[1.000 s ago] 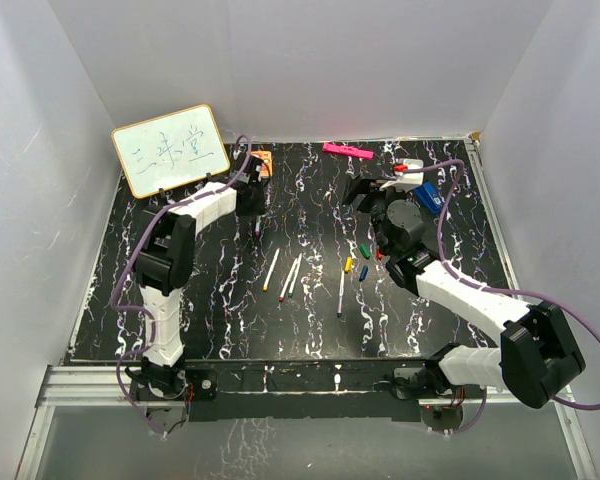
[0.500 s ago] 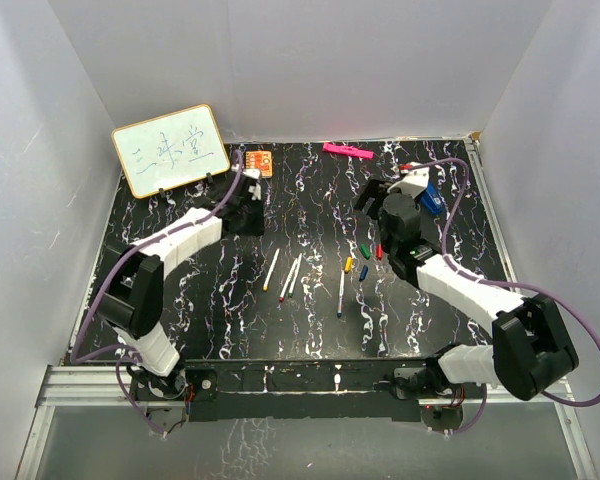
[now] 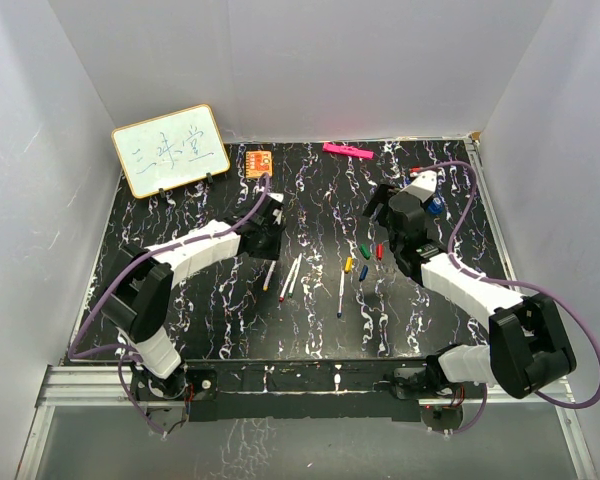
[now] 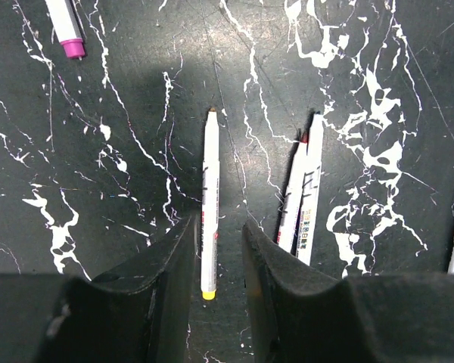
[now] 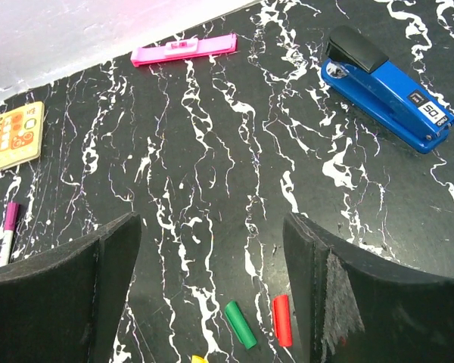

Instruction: Insert the pens into the pen caps

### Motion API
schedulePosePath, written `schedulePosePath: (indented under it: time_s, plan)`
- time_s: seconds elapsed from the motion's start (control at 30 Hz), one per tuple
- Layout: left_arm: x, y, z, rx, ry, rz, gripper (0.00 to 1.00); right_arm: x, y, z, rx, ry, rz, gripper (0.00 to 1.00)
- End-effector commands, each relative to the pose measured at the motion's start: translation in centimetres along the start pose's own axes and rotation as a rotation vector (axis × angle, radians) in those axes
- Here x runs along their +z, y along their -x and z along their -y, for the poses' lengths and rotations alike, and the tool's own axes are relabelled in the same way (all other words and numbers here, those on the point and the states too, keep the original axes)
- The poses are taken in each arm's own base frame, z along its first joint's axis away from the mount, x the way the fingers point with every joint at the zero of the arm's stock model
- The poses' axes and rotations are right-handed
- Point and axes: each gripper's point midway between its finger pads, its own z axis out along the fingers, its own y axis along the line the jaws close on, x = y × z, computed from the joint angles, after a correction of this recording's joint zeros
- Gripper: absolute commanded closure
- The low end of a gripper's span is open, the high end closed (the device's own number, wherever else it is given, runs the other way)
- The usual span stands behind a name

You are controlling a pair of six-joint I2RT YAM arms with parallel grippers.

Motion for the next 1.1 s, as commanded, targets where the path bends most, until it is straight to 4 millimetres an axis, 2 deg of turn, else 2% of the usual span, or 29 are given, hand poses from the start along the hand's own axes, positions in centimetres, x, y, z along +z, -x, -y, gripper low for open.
schedulePosePath:
  time_s: [0.0,0.17,0.37,0.57,1.07]
  plan:
    - [-0.9,0.2,-0.5,-0.003,0.043,0.014,0.70,-0.4,1.1,-0.6,0.037,0.037,0.031,0.27]
    - [-0.2,-0.9,-0.6,0.012,0.060,-0.044,0.68,-0.3,0.6,-0.8,0.042,0.051,0.017,0.27]
    - [0.2,-2.6,-0.7,0.018,0.062,-0.102,0.68,-0.3,0.5,-0.9,0.035,0.060,0.013,0.22]
    - [0.3,-3.3,-1.0,0.034,0.072,-0.128,0.67,-0.3,0.0,-1.2,0.042,0.078,0.000,0.20]
    - [2.3,-4.5,-0.6,0.066,0.059,-0.206,0.68,-0.5,-0.1,-1.6,0.057,0.106,0.002,0.20]
